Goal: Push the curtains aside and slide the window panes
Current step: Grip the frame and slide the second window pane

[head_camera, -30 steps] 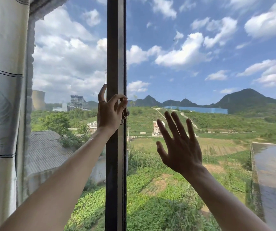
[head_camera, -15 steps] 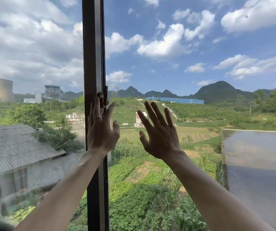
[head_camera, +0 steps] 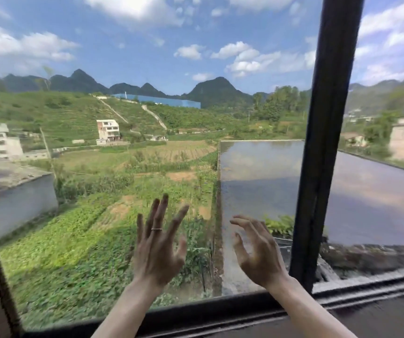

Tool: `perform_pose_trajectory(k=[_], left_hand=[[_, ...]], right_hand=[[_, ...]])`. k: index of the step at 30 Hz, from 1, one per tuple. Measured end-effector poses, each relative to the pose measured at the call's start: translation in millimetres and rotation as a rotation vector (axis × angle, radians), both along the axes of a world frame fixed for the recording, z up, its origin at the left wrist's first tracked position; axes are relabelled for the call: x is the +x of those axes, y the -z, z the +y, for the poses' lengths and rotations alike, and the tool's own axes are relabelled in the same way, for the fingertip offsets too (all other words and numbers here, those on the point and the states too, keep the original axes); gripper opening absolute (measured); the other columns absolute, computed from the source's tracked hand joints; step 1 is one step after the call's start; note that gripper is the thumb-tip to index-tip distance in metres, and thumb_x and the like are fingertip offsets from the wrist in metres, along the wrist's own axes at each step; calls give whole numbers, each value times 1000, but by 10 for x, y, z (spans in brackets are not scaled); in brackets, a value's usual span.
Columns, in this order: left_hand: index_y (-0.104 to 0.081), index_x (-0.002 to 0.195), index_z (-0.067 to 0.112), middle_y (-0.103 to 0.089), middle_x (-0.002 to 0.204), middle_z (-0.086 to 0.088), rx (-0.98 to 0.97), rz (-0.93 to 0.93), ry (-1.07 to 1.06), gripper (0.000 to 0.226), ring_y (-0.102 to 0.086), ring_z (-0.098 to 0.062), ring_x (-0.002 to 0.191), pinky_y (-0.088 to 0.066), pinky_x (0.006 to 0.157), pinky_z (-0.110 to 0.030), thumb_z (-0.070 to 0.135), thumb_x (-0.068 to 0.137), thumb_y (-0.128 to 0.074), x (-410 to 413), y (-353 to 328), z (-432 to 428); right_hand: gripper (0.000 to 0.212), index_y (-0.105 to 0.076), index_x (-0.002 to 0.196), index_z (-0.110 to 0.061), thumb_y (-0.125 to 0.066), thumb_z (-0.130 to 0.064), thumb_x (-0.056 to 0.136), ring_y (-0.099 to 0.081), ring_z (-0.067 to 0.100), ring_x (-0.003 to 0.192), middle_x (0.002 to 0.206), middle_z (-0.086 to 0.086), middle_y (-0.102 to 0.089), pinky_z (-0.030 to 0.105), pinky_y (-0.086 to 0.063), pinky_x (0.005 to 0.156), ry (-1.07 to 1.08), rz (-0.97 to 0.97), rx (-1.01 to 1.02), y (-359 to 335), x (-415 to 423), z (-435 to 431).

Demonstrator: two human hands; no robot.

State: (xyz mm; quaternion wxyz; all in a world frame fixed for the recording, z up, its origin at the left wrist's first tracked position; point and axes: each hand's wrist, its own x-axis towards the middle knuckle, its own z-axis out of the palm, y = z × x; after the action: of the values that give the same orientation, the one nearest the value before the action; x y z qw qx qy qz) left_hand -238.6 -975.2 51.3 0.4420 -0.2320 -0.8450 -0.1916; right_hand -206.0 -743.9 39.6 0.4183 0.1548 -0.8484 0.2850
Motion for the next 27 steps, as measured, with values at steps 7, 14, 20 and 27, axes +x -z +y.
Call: perform_pose_trajectory(k=[7, 14, 20, 27], left_hand=[[-34, 151, 31, -13, 166, -7, -76, -65, 132, 84, -12, -28, 153, -5, 121, -58, 19, 78, -73, -36, 318, 1748], [-35, 152, 32, -10, 167, -4, -32, -86, 29, 78, 1, -33, 153, 9, 120, -56, 26, 82, -69, -51, 445, 3013], [-15, 158, 30, 3, 168, -3, 5, -105, -149, 75, 13, -36, 151, 18, 118, -53, 46, 94, -48, -213, 599, 3297], [-4, 158, 34, 13, 167, -1, -100, -30, -252, 72, 19, -35, 150, 24, 116, -48, 57, 97, -34, -432, 719, 3229]], right_hand=[[23, -68, 110, -21, -61, -18, 88, -57, 13, 111, 115, -8, -65, 15, -36, 95, 190, -157, -101, 507, 226, 1575], [19, -64, 113, -28, -59, -25, 94, -57, -5, 95, 106, -13, -63, 26, -46, 85, 187, -282, -367, 603, 49, 2519], [34, -60, 127, -32, -43, -47, 101, -59, 3, 113, 118, -14, -66, 29, -44, 99, -164, -636, -729, 614, -255, 2636], [28, -60, 103, -61, -40, -73, 88, -54, 6, 126, 131, -19, -61, 38, -40, 111, -378, -759, -834, 919, -448, 2443]])
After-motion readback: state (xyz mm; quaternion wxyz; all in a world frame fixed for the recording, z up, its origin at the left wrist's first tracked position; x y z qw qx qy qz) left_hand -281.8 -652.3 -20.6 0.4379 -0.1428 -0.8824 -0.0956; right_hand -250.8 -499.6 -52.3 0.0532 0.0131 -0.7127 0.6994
